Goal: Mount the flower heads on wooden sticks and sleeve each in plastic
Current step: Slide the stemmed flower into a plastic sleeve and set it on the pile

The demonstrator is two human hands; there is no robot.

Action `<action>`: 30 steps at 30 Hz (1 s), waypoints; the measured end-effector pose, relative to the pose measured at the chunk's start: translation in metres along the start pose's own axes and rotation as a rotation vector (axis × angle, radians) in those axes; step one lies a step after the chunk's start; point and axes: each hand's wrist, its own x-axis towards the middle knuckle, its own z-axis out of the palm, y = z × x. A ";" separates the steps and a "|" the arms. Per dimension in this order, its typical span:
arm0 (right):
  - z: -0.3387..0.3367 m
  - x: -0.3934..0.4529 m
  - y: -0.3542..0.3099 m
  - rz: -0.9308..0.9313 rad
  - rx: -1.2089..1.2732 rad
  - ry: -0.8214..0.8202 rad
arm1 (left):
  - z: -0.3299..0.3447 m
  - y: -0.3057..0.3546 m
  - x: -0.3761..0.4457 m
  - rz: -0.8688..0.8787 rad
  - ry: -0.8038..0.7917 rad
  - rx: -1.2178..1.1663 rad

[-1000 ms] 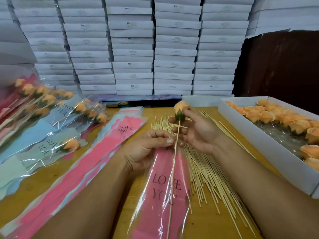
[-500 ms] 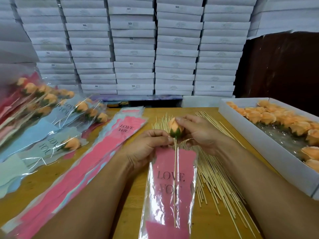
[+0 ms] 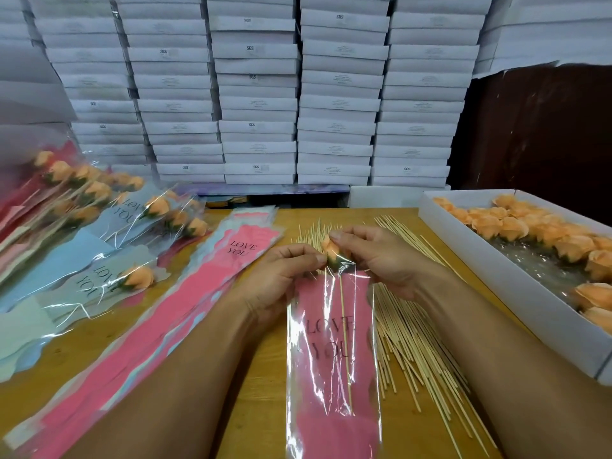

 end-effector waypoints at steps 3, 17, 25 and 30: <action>-0.001 -0.002 -0.002 -0.004 -0.052 -0.074 | -0.001 -0.001 0.000 -0.005 0.000 -0.010; -0.006 -0.001 -0.001 -0.046 0.057 -0.127 | 0.000 -0.002 0.005 -0.032 0.087 -0.077; -0.007 0.001 0.001 -0.091 0.077 -0.139 | -0.007 0.002 0.005 -0.215 -0.016 -0.038; -0.005 -0.002 0.001 -0.127 0.046 -0.164 | -0.006 -0.001 0.005 -0.199 0.013 -0.028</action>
